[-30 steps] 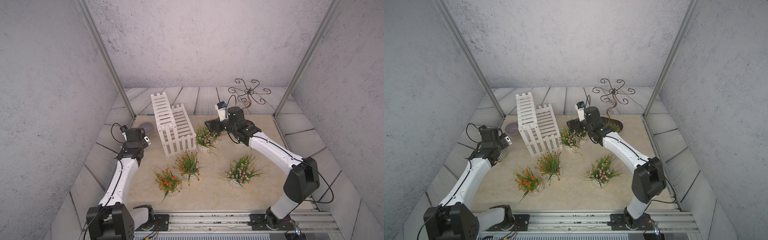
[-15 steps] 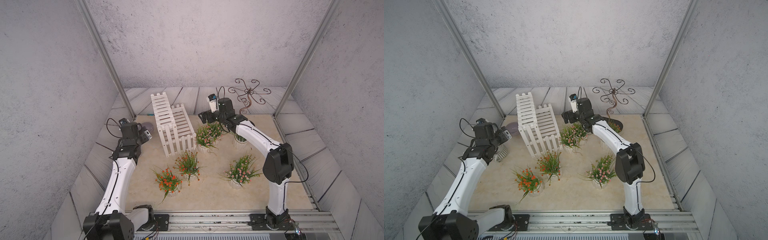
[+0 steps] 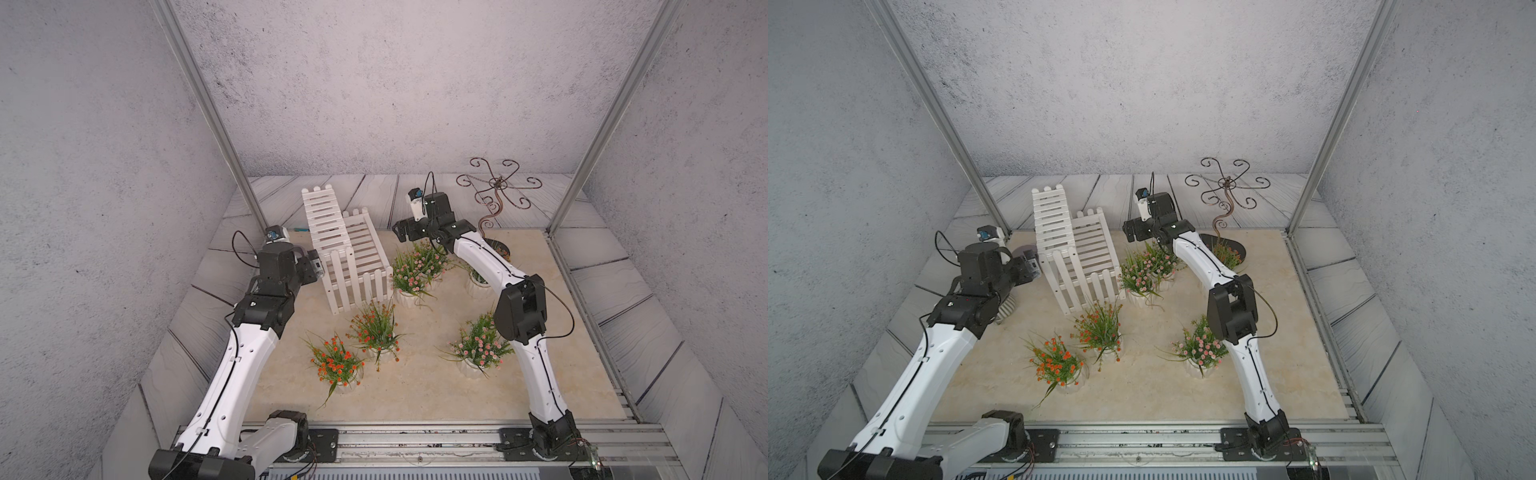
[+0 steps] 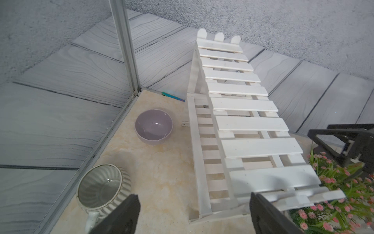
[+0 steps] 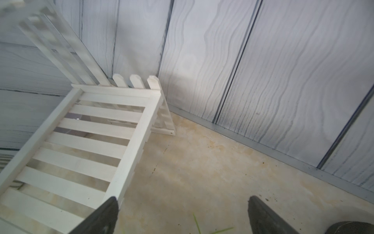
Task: Place the baby's breath potted plants on the rack by color
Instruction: Move the baby's breath potted plant to the center of the board.
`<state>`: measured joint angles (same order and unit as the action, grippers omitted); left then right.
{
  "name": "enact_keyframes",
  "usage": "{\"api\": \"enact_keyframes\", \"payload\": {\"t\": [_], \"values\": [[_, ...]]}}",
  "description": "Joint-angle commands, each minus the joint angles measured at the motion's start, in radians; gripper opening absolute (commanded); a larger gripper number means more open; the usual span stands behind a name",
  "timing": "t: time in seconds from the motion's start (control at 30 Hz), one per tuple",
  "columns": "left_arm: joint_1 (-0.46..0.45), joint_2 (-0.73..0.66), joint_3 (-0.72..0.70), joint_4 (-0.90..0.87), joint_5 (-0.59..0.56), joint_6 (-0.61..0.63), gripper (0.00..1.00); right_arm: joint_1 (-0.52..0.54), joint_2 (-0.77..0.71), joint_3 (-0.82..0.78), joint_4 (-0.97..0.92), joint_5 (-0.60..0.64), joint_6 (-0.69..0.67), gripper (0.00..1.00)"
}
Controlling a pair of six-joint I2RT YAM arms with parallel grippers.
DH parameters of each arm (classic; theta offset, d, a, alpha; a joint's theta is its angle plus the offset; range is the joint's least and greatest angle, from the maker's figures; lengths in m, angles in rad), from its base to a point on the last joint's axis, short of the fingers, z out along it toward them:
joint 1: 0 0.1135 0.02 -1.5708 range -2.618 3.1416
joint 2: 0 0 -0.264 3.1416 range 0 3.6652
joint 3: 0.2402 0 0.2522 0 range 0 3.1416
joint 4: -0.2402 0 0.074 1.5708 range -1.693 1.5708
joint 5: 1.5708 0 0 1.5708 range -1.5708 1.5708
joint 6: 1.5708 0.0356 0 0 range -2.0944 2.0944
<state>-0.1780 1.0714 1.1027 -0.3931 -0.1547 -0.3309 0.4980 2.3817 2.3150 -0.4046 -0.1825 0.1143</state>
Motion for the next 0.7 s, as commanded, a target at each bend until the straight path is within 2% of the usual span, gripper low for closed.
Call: {"api": "enact_keyframes", "payload": {"t": [0.0,0.23,0.67], "values": [[-0.068,-0.027,0.026,0.004,-0.024,0.069,0.89,-0.004,0.098,0.078,-0.101,-0.020,-0.035,1.00],[-0.131,-0.050,0.071,-0.024,0.029,0.123,0.89,-0.002,0.156,0.133,-0.215,-0.047,-0.054,1.00],[-0.135,-0.044,0.141,-0.083,0.058,0.143,0.89,0.009,0.124,0.017,-0.392,-0.023,-0.156,0.99]]}}
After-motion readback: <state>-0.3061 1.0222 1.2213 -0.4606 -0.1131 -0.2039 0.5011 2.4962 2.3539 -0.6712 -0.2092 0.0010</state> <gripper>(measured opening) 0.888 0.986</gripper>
